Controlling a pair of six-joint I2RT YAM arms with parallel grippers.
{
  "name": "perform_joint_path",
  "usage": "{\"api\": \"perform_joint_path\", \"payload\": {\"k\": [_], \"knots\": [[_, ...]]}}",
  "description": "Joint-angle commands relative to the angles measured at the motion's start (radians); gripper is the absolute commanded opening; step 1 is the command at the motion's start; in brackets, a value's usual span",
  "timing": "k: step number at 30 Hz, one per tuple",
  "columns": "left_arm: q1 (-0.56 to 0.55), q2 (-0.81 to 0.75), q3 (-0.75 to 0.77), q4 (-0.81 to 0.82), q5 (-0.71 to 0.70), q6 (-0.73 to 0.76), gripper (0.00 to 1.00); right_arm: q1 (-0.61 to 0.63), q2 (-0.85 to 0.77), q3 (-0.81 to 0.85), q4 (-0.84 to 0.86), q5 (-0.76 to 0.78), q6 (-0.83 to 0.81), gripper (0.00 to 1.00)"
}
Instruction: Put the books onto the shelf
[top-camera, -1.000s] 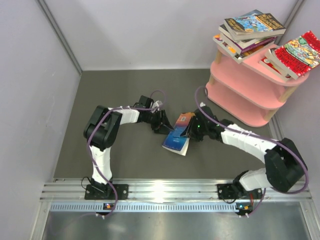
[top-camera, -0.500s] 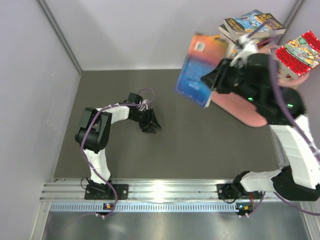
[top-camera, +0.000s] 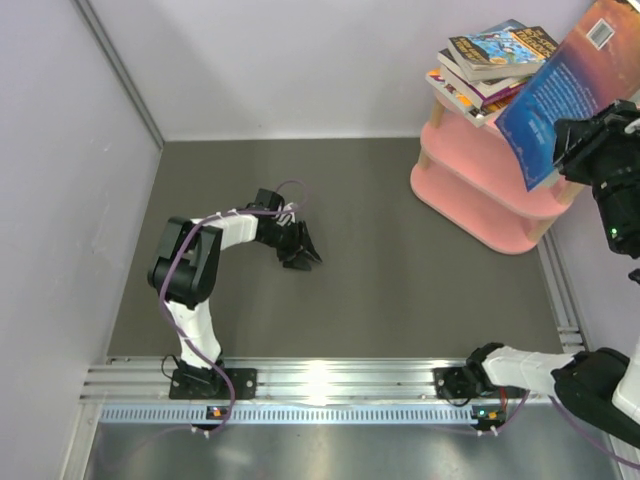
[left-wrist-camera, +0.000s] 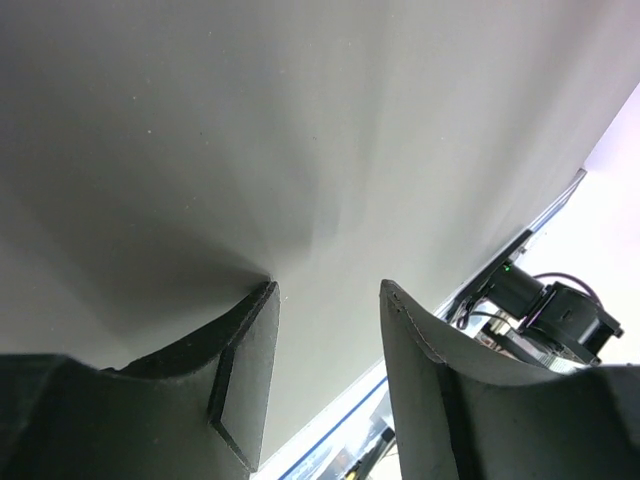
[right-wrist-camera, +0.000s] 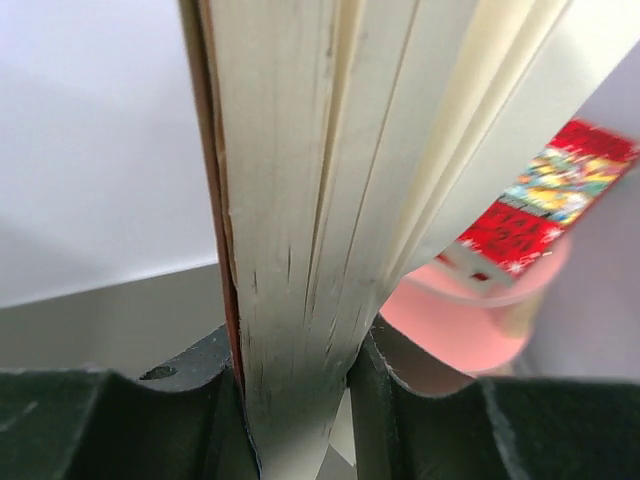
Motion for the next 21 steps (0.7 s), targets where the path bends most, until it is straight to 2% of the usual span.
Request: {"api": "perform_joint_path", "payload": {"k": [1, 3, 7, 9, 10, 11, 13, 14, 15, 16, 17, 18, 21], "knots": [[-0.003, -0.038, -0.002, -0.027, -0.036, 0.035, 0.50, -0.006, 0.094, 0.085, 0.213, 0.132, -0.243, 0.00], [-0.003, -0.049, -0.010, -0.022, -0.035, 0.030, 0.50, -0.010, 0.144, 0.155, 0.179, 0.193, -0.347, 0.00], [-0.003, -0.075, -0.022, -0.029, -0.045, 0.038, 0.50, -0.041, 0.202, 0.133, 0.173, 0.323, -0.517, 0.00], [-0.003, -0.086, -0.032, -0.036, -0.058, 0.041, 0.50, -0.100, 0.192, 0.135, 0.188, 0.286, -0.523, 0.00], [-0.003, -0.096, -0.036, -0.036, -0.061, 0.041, 0.50, -0.256, 0.152, 0.136, 0.192, 0.192, -0.414, 0.00], [-0.003, -0.101, -0.041, -0.033, -0.065, 0.039, 0.50, -0.345, 0.132, 0.113, 0.201, -0.001, -0.344, 0.00], [-0.003, -0.106, -0.058, -0.021, -0.062, 0.030, 0.50, -0.529, 0.127, 0.102, 0.192, -0.170, -0.203, 0.00], [-0.003, -0.102, -0.061, -0.018, -0.059, 0.025, 0.50, -0.602, 0.135, 0.090, 0.189, -0.388, -0.128, 0.00], [-0.003, -0.096, -0.061, -0.018, -0.051, 0.024, 0.50, -0.669, 0.142, 0.075, 0.192, -0.519, -0.073, 0.00], [-0.003, -0.095, -0.058, -0.018, -0.050, 0.022, 0.50, -0.822, 0.147, 0.055, 0.199, -0.633, 0.069, 0.00], [-0.003, -0.096, -0.052, -0.025, -0.053, 0.025, 0.50, -0.913, 0.136, -0.041, 0.293, -0.907, 0.151, 0.00], [-0.003, -0.107, -0.045, -0.029, -0.065, 0.033, 0.49, -1.002, 0.117, -0.115, 0.387, -1.051, 0.292, 0.00], [-0.003, -0.136, -0.044, -0.038, -0.084, 0.038, 0.49, -1.038, 0.130, -0.114, 0.532, -1.186, 0.382, 0.00]]}}
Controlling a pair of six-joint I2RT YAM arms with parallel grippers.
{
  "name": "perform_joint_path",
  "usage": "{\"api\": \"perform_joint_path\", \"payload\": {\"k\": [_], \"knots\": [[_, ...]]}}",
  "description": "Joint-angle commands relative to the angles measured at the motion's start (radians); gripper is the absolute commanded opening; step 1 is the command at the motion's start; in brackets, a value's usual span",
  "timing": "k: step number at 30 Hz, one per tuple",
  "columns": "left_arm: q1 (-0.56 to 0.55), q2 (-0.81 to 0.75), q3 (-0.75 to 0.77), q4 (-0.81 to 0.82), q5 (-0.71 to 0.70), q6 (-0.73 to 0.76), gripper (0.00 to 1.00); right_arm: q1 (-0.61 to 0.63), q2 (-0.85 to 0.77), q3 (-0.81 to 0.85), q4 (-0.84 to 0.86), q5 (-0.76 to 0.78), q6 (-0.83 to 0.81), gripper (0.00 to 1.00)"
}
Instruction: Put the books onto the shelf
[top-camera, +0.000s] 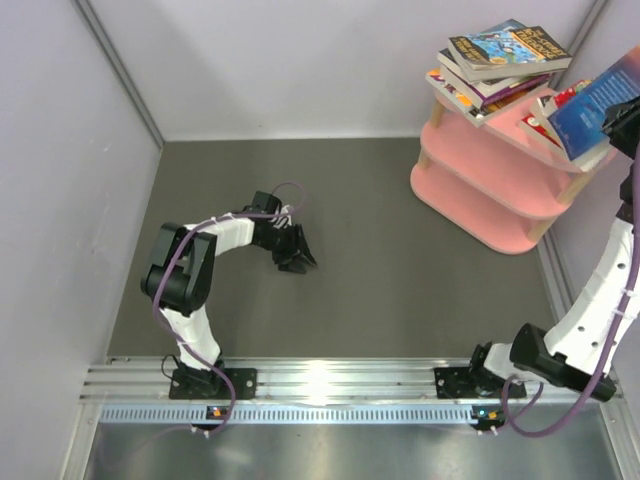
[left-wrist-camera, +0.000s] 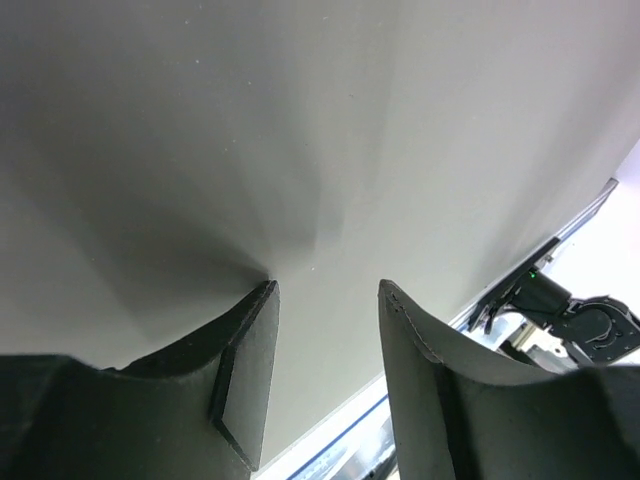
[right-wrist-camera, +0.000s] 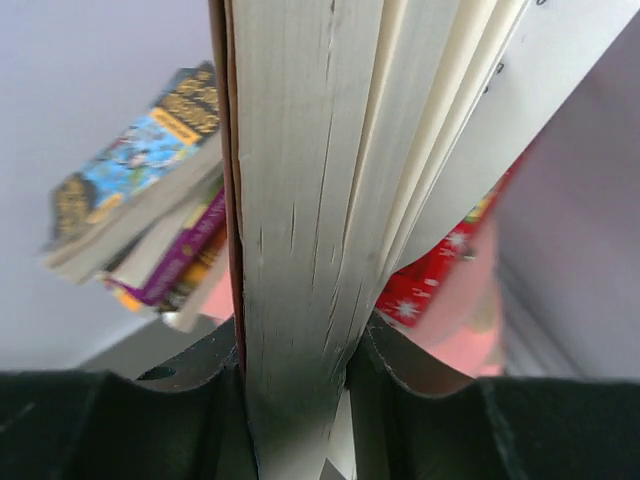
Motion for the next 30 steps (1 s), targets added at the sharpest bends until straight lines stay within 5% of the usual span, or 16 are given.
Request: {"api": "perform_joint_path", "payload": {"k": [1, 16, 24, 30], "knots": [[-0.002, -0.077, 0.003, -0.011, -0.021, 0.016, 0.50, -0.062, -0.006, 0.046, 0.442, -0.471, 0.294, 0.00], [-0.001, -0.109, -0.071, 0.035, -0.032, -0.001, 0.49, -0.420, 0.180, 0.022, 0.772, -0.763, 0.805, 0.00], [-0.001, -0.074, -0.039, 0.053, -0.026, -0.016, 0.49, -0.432, 0.177, -0.211, 0.818, -0.841, 0.957, 0.00], [-0.001, -0.046, -0.020, 0.064, -0.026, -0.030, 0.49, -0.440, 0.211, -0.233, 0.815, -0.875, 1.017, 0.00]]}}
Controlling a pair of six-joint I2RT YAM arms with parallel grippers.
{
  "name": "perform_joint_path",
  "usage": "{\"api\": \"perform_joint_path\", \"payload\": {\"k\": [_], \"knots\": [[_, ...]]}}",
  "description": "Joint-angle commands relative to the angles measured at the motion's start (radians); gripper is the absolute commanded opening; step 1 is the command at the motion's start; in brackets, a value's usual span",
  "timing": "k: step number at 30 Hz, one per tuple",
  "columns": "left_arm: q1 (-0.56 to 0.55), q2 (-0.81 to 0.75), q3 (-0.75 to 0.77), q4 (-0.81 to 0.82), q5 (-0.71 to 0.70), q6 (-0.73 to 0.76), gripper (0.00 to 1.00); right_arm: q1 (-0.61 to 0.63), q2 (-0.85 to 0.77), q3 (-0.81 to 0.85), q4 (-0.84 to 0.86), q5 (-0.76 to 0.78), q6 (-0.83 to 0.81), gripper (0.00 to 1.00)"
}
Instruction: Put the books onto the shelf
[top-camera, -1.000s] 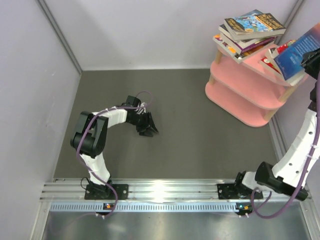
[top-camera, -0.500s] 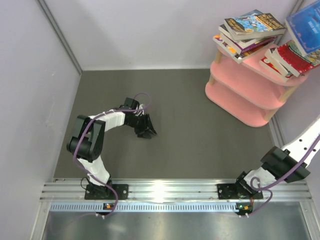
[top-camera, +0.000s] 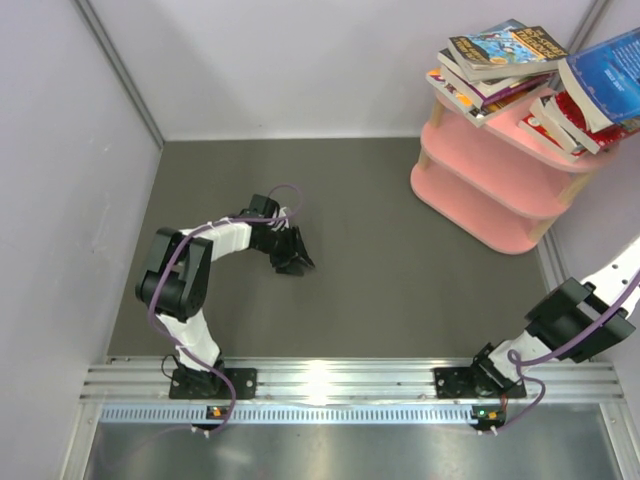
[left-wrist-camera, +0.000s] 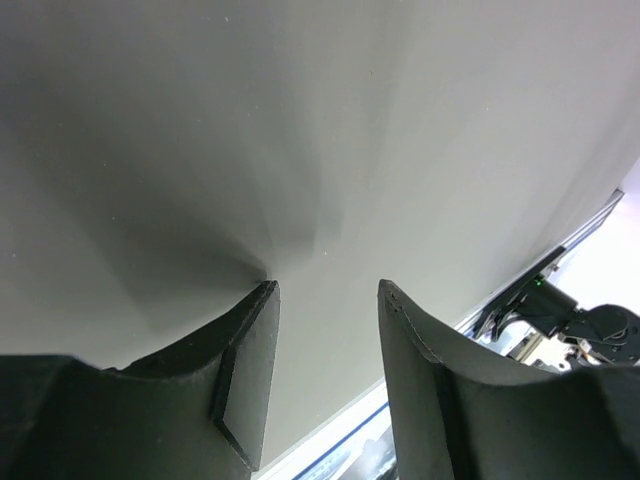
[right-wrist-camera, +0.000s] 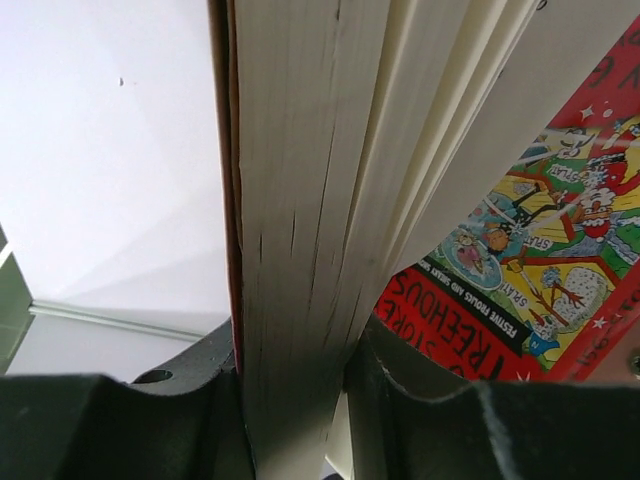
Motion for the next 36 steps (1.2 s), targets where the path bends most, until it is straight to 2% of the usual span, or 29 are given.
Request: {"api": "perform_joint_path", "payload": {"k": [1, 3, 5, 6, 8, 9, 12, 13, 18, 22, 27, 36], "knots": [[-0.001, 0.012, 0.038, 0.045, 0.008, -0.015, 0.49, -0.024, 0.003, 0.009, 0.135, 0.006, 0.122, 0.00], [-0.001, 0.015, 0.038, 0.050, 0.008, -0.022, 0.49, -0.028, 0.006, -0.011, 0.135, 0.006, 0.142, 0.00], [-0.001, 0.016, 0.035, 0.056, 0.005, -0.029, 0.49, -0.031, 0.021, -0.011, 0.130, 0.000, 0.151, 0.07], [-0.001, 0.015, 0.032, 0.057, 0.003, -0.030, 0.49, -0.031, 0.024, -0.008, 0.120, -0.008, 0.154, 0.20], [-0.001, 0.016, 0.030, 0.059, 0.002, -0.035, 0.49, -0.040, 0.033, -0.004, 0.097, -0.009, 0.144, 0.31], [-0.001, 0.016, 0.030, 0.059, -0.001, -0.035, 0.49, -0.048, 0.035, 0.003, 0.078, -0.005, 0.134, 0.42], [-0.001, 0.015, 0.025, 0.060, -0.003, -0.039, 0.49, -0.059, 0.047, 0.019, 0.008, 0.005, 0.099, 0.59], [-0.001, 0.013, 0.027, 0.060, -0.003, -0.039, 0.49, -0.059, 0.052, 0.021, -0.006, 0.005, 0.095, 0.60], [-0.001, 0.012, 0.030, 0.050, -0.006, -0.036, 0.49, -0.063, 0.061, 0.026, -0.034, 0.023, 0.067, 0.63], [-0.001, 0.009, 0.036, 0.037, -0.009, -0.027, 0.49, -0.093, 0.055, 0.044, -0.101, 0.052, 0.035, 0.61], [-0.001, 0.004, 0.035, 0.027, -0.011, -0.018, 0.49, -0.148, 0.046, 0.136, -0.239, 0.097, -0.067, 0.61], [-0.004, 0.007, 0.096, -0.021, -0.027, 0.019, 0.49, -0.153, 0.013, 0.242, -0.296, 0.135, -0.171, 0.62]]}}
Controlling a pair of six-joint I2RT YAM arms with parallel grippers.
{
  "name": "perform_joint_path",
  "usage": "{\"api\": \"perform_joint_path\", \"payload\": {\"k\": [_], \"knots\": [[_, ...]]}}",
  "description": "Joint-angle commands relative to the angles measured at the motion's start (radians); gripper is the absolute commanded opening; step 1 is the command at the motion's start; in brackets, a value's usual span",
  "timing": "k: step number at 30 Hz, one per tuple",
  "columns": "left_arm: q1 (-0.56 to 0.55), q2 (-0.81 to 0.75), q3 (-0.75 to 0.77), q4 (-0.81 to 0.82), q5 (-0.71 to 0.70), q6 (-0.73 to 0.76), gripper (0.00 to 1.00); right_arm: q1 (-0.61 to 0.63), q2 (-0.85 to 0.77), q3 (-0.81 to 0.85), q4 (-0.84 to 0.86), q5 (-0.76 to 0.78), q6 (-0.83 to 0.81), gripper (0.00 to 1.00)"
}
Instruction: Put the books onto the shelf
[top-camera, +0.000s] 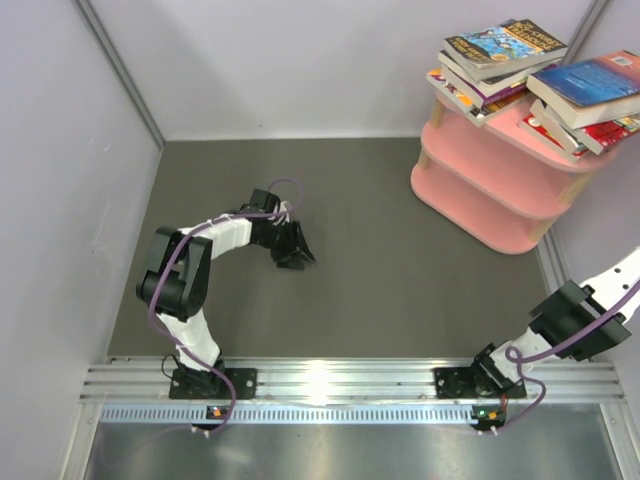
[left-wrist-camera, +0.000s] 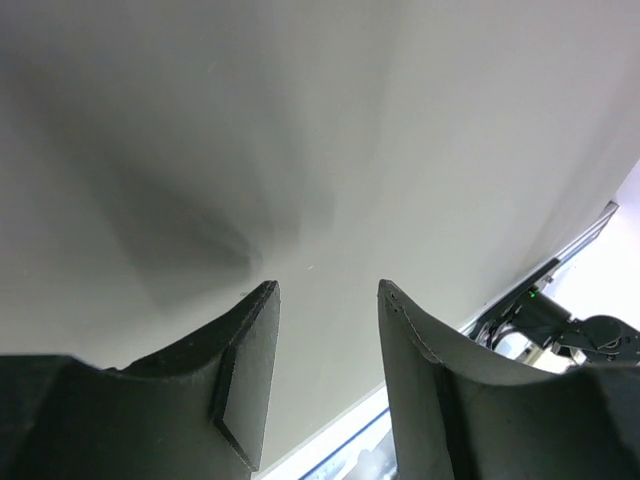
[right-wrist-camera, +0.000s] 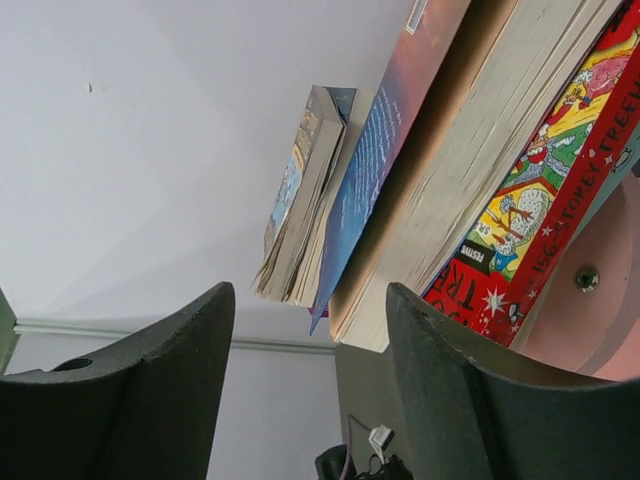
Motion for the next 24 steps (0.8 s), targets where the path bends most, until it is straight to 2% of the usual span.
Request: {"api": "perform_joint_path", "payload": {"k": [1, 5, 7, 9, 10, 11, 13, 14, 15, 16, 19, 20, 24], "knots": [[-0.004, 0.000, 0.062, -0.012, -0.011, 0.033, 0.49, -0.072, -0.011, 0.097, 0.015, 0.158, -0.065, 0.62], [-0.014, 0.000, 0.088, -0.029, -0.009, 0.042, 0.49, -0.027, -0.026, 0.119, -0.011, 0.167, -0.110, 0.63], [-0.019, -0.004, 0.105, -0.038, -0.015, 0.048, 0.49, 0.006, -0.043, 0.137, -0.069, 0.227, -0.194, 0.63], [-0.022, -0.012, 0.122, -0.052, -0.018, 0.048, 0.49, 0.120, -0.074, 0.160, -0.132, 0.314, -0.272, 0.64], [-0.024, -0.026, 0.128, -0.055, -0.024, 0.050, 0.49, 0.239, -0.091, 0.153, -0.134, 0.342, -0.339, 0.65], [-0.022, -0.035, 0.134, -0.060, -0.029, 0.050, 0.49, 0.307, -0.139, 0.133, -0.128, 0.369, -0.370, 0.66], [-0.022, -0.064, 0.157, -0.072, -0.046, 0.062, 0.49, 0.446, -0.219, -0.038, -0.019, 0.442, -0.409, 0.70], [-0.024, -0.073, 0.162, -0.077, -0.049, 0.064, 0.49, 0.582, -0.317, -0.129, 0.054, 0.451, -0.406, 0.72], [-0.022, -0.081, 0.171, -0.086, -0.049, 0.067, 0.50, 0.650, -0.366, -0.312, 0.157, 0.486, -0.403, 0.77], [-0.024, -0.093, 0.177, -0.092, -0.040, 0.073, 0.50, 0.778, -0.452, -0.397, 0.193, 0.509, -0.406, 0.80], [-0.022, -0.127, 0.186, -0.121, -0.041, 0.090, 0.50, 0.951, -0.549, -0.661, 0.193, 0.636, -0.456, 0.94], [-0.024, -0.141, 0.182, -0.126, -0.052, 0.094, 0.50, 1.072, -0.595, -0.752, 0.178, 0.661, -0.473, 0.98], [-0.022, -0.227, 0.140, -0.144, -0.116, 0.120, 0.51, 1.231, -0.689, -0.914, 0.127, 0.767, -0.499, 1.00]]}}
